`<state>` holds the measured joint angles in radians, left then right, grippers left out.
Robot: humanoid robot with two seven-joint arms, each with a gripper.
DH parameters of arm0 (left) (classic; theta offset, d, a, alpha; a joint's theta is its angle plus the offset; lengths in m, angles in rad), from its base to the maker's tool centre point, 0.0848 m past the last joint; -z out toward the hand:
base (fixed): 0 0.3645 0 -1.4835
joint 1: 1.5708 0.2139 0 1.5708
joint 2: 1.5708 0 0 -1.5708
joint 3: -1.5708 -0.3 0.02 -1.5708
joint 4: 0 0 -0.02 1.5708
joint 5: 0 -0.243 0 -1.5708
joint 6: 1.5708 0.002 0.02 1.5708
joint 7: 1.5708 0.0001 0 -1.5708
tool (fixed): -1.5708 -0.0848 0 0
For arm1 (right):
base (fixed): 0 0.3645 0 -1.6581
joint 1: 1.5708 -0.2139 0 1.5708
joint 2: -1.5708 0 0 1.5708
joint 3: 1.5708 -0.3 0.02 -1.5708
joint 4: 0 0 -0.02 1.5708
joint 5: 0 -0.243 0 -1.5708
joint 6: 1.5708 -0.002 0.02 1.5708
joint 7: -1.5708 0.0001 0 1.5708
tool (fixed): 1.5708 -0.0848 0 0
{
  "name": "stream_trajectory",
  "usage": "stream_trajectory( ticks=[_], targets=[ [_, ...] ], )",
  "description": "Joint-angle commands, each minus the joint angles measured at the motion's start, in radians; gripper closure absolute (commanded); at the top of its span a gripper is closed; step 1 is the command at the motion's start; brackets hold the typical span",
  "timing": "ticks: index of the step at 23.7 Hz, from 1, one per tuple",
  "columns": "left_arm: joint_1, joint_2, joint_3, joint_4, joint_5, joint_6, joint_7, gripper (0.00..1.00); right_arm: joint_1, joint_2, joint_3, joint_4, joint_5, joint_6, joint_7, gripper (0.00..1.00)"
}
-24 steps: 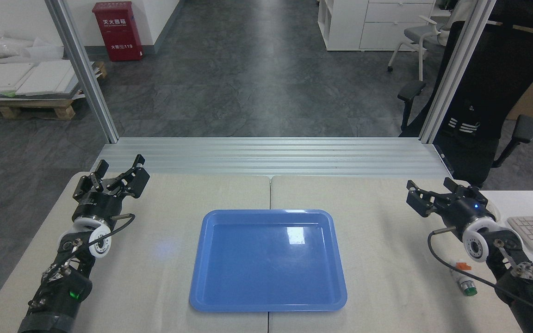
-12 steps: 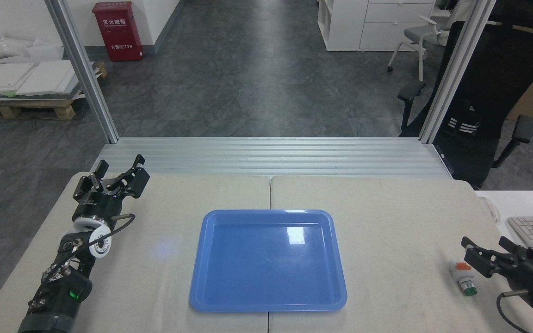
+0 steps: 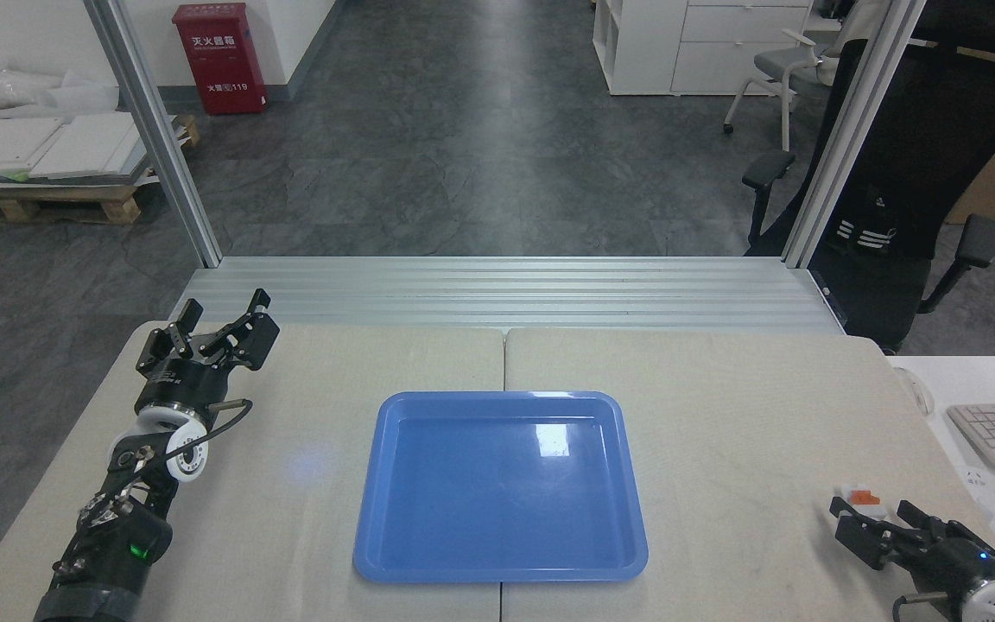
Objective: Pick up switch part and place in tray
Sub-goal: 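Close the right gripper on the switch part, then lift the switch part and carry it with the right gripper into the tray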
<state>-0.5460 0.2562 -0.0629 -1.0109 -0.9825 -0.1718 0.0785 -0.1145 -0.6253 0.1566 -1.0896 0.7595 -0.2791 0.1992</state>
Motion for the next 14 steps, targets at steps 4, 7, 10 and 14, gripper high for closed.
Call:
stream_trajectory(
  ticks=[4,7,10,14],
  targets=[
    [0.000,0.000,0.001,0.000,0.001,0.000,0.000,0.00,-0.001,0.009,0.032,0.000,0.110,0.121,0.046,0.62],
    [0.000,0.000,0.001,0.000,-0.001,0.000,0.000,0.00,-0.011,0.010,0.037,-0.001,0.112,0.141,0.065,0.77],
    [0.000,0.000,0.001,0.000,0.001,0.000,0.000,0.00,-0.031,0.019,0.011,-0.021,0.100,0.153,0.055,0.79],
    [0.000,0.000,0.001,0.000,-0.001,0.000,0.000,0.00,-0.106,0.108,-0.077,-0.126,0.066,0.097,0.055,0.79]
  ],
)
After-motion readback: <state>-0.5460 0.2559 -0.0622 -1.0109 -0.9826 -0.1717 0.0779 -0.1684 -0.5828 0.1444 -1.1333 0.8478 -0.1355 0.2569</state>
